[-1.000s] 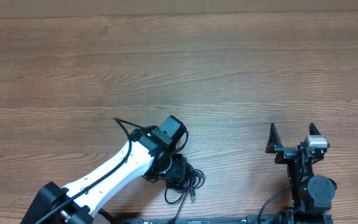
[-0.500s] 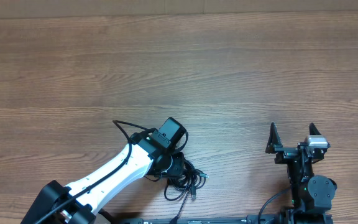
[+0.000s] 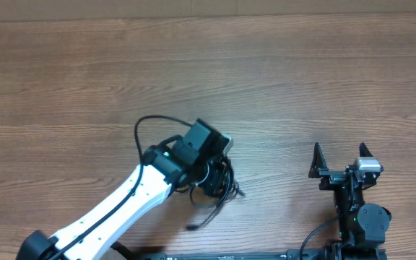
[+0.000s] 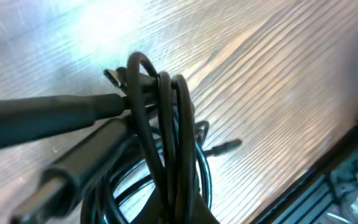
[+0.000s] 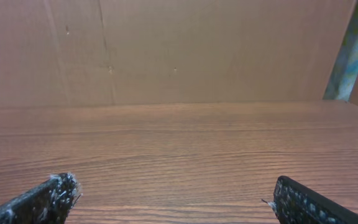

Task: Untangle cables
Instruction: 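Close the left gripper on the black cable bundle, then lift the bundle with the left gripper and bring the right gripper toward it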

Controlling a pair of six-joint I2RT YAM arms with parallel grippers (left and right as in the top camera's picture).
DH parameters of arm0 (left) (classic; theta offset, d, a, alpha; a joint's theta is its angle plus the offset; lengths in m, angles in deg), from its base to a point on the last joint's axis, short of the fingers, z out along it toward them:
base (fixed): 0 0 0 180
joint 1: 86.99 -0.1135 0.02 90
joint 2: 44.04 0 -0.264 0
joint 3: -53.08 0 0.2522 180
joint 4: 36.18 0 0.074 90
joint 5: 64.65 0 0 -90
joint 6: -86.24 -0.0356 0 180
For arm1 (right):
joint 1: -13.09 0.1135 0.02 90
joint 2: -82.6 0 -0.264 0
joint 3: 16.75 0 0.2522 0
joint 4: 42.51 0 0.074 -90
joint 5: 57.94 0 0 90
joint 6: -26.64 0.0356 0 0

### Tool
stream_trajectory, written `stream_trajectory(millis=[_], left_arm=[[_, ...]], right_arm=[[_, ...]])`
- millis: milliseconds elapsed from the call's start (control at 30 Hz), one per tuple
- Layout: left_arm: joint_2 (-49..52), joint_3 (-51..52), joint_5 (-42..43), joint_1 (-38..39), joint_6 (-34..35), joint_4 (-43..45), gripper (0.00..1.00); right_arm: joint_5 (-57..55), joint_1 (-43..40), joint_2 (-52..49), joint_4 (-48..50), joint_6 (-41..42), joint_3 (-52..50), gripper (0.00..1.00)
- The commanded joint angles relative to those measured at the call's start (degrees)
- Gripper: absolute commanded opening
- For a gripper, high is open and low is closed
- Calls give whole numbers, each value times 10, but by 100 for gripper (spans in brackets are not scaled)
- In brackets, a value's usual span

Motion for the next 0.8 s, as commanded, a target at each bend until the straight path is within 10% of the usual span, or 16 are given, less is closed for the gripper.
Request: stream_trajectory(millis=[0,533,600,767], left_arm=[[-42,-73,-2,3,-76,-33,4],[-133,-178,-40,3,-215,-179,4],[-133,-178,32,3,-314,-182,4],[-133,-178,38,3,-317,-165,4]], right_arm=[[-1,2,5,3,-1,-6,100],[-31,2,5,6,-4,-6,100],[82,2,4,12,80,-6,100],[212,2,4,19,232,-6,100]])
